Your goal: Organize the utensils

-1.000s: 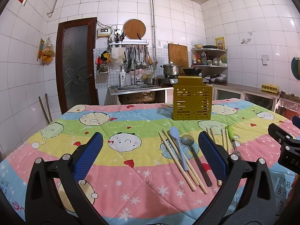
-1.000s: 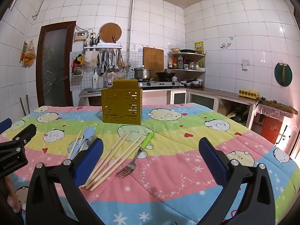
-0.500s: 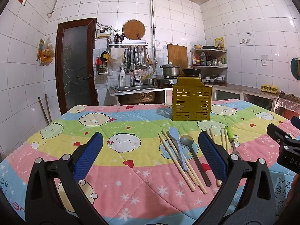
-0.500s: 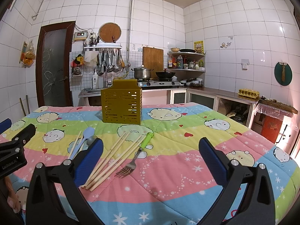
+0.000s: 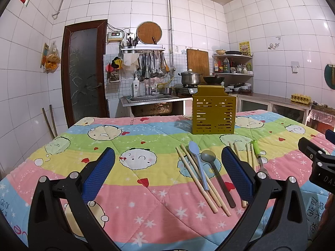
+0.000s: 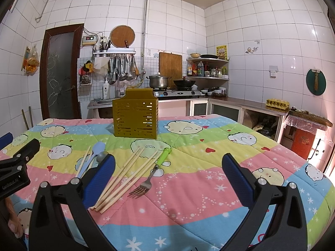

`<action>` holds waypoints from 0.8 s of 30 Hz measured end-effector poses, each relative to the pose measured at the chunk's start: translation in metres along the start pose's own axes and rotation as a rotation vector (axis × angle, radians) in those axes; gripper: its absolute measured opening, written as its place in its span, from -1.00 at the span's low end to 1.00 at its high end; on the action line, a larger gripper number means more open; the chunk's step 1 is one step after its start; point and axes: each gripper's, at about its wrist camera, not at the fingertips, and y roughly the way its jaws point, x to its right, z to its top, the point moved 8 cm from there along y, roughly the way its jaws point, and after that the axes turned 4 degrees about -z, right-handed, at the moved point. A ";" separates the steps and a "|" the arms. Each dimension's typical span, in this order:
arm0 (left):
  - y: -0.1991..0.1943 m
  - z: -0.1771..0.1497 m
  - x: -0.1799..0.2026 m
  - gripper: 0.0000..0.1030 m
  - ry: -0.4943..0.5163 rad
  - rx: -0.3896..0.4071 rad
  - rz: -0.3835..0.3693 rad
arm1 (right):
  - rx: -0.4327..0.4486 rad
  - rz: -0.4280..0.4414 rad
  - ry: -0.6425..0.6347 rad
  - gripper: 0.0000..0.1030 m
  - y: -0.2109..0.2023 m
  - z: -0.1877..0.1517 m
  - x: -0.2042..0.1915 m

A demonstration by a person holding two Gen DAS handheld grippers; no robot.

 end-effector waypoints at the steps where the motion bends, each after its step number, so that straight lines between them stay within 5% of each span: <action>1: 0.000 0.000 -0.001 0.90 0.001 0.000 0.000 | 0.000 0.000 0.000 0.93 0.000 0.000 0.000; 24: 0.001 -0.002 0.000 0.90 0.000 0.002 -0.003 | 0.003 0.001 0.002 0.93 0.000 0.000 0.002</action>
